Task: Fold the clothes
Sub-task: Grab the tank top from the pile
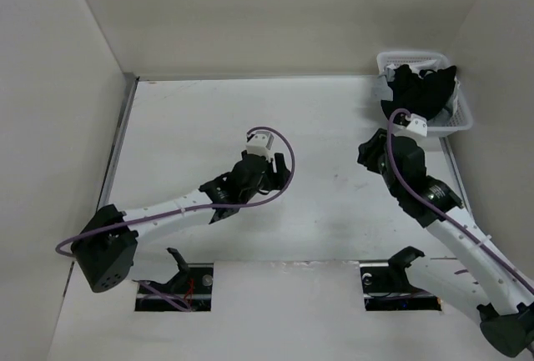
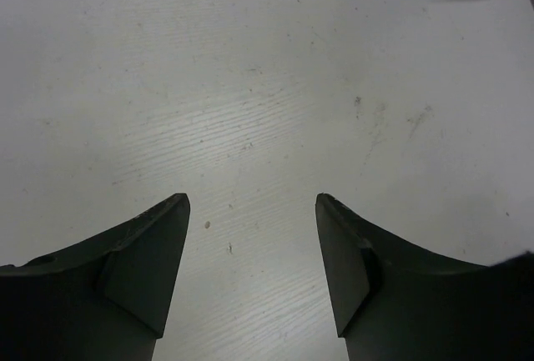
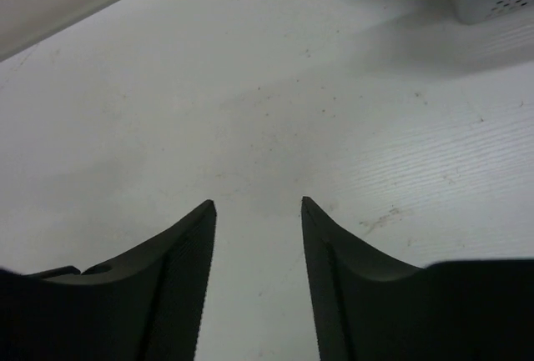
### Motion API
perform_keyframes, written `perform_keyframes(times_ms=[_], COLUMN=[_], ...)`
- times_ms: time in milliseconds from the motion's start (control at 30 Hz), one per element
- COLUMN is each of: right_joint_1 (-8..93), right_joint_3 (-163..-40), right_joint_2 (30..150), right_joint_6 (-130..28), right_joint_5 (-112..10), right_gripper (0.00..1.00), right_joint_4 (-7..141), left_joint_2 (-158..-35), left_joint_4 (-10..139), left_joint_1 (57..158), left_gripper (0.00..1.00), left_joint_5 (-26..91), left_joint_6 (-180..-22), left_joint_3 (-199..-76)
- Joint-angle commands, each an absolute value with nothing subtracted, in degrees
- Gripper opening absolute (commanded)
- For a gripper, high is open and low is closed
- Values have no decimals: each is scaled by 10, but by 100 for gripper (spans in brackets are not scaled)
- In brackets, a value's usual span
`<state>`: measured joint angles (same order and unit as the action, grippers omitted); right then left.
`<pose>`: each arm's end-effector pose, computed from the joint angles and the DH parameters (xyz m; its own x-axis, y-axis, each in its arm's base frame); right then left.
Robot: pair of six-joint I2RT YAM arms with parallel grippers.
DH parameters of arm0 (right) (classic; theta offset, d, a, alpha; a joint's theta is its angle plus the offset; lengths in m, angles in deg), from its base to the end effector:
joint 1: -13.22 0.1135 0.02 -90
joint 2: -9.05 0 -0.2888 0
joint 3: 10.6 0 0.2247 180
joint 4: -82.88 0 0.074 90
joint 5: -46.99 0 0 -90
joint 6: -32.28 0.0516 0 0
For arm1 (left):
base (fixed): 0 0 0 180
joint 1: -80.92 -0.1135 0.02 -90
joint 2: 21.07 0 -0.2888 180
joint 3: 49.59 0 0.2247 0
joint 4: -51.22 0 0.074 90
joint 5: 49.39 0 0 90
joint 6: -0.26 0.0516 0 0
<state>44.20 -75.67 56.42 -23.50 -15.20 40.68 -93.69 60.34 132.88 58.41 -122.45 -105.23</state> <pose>0.1387 0.0552 0.3447 -0.3453 0.3728 -0.8612 0.1244 0.9278 0.3518 0.1722 -0.1944 0.2693 -0.5419 -0.1423 -0.8283 0.3421 0.8628 -0.3721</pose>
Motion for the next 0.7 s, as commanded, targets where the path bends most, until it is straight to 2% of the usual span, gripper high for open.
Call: perform_keyframes(times_ms=[0,133,200,233,267,300,367,467,533,567,667], right_joint_1=[410,366,347,337,328,316,292,242,209,197,170], right_joint_3=[-748,-746,-757,-765,-773,-784,-807,-844,-868,-881,-919], right_joint_2=[568,587,607,620,634,647,674,733,779,803,872], right_joint_6=[-257,-266,-273,-277,-284,-294,-311,-342,-352,-356,-367], right_joint_5=[-180,-202,-202,-201,-198,-195,-188,-181,-183,-184,-195], right_gripper=[48,12,4,3,3,3,7,31,46,51,58], right_joint_4=[461,486,486,487,490,494,503,527,541,546,555], left_joint_2=[-952,-973,-974,-971,-966,-959,-941,-926,-929,-932,-942], left_joint_4=[566,507,451,426,411,402,390,380,367,363,359], left_joint_1=[1320,1308,1308,1309,1310,1312,1311,1300,1290,1286,1282], left_gripper=[62,60,52,41,25,15,7,9,17,24,42], left_joint_5=[559,527,523,519,519,519,522,526,522,520,519], left_joint_6=[-1217,-1216,-1210,-1208,-1207,-1205,-1202,-1202,-1209,-1213,-1222], left_joint_3=[-1089,-1080,-1051,-1036,-1023,-1010,-992,-976,-966,-965,-963])
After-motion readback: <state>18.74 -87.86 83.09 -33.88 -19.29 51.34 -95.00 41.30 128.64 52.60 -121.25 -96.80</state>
